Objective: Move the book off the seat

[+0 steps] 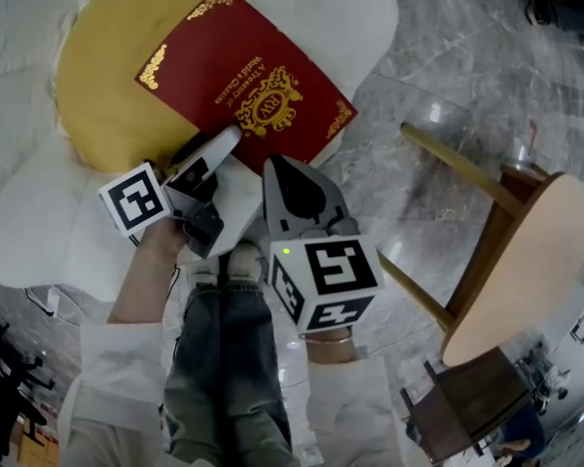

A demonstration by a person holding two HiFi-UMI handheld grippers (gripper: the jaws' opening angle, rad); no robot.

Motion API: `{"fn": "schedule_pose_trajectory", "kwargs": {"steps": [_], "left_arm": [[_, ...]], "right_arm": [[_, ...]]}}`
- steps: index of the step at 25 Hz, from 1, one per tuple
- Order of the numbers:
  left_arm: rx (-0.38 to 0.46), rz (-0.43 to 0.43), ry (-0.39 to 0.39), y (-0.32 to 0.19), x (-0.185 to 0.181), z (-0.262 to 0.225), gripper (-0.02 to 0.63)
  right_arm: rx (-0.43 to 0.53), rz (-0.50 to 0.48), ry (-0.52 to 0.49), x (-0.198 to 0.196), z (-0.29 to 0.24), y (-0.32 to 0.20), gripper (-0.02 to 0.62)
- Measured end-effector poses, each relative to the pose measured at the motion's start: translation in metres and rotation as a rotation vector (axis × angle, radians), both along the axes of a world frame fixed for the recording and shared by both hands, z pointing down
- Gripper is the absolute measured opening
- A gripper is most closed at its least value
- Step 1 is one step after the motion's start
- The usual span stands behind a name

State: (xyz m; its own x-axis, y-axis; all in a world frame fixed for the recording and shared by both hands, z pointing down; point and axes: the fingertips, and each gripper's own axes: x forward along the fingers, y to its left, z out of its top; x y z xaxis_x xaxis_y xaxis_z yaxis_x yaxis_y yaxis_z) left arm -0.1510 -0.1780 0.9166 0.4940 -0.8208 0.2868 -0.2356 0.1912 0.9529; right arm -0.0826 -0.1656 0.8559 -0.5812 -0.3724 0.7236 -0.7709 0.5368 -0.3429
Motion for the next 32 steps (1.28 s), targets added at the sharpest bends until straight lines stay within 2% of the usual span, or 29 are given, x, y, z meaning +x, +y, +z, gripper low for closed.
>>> {"fn": "schedule_pose_trajectory", "kwargs": {"steps": [2, 7, 10, 13, 18, 22, 28, 32], "left_arm": [[0.035, -0.015, 0.054, -0.003, -0.002, -0.004, 0.394], [0.059, -0.078, 0.135, -0.005, -0.006, -0.011, 0.393], [0.093, -0.100, 0.156, -0.004, -0.010, -0.019, 0.386], [0.138, -0.106, 0.177, -0.005, -0.013, -0.025, 0.331], [0.172, -0.087, 0.176, -0.006, -0.006, -0.024, 0.310], [0.193, -0.013, 0.181, -0.020, 0.015, -0.033, 0.311], [0.158, 0.042, 0.099, -0.030, 0.026, -0.021, 0.310], [0.134, 0.045, 0.097, -0.034, 0.031, -0.028, 0.291]], "right_arm": [[-0.004, 0.002, 0.002, 0.001, 0.001, 0.003, 0.011], [-0.011, -0.001, 0.002, 0.001, 0.004, 0.007, 0.011], [-0.011, 0.000, -0.001, -0.002, 0.001, 0.009, 0.011], [-0.007, -0.001, -0.006, -0.003, -0.001, 0.008, 0.011], [-0.007, 0.009, -0.011, 0.003, 0.008, 0.006, 0.011], [-0.005, 0.021, -0.010, 0.010, 0.007, 0.000, 0.011], [-0.002, 0.020, -0.015, 0.015, 0.001, -0.008, 0.011], [-0.001, 0.041, -0.021, 0.018, -0.002, -0.010, 0.011]]}}
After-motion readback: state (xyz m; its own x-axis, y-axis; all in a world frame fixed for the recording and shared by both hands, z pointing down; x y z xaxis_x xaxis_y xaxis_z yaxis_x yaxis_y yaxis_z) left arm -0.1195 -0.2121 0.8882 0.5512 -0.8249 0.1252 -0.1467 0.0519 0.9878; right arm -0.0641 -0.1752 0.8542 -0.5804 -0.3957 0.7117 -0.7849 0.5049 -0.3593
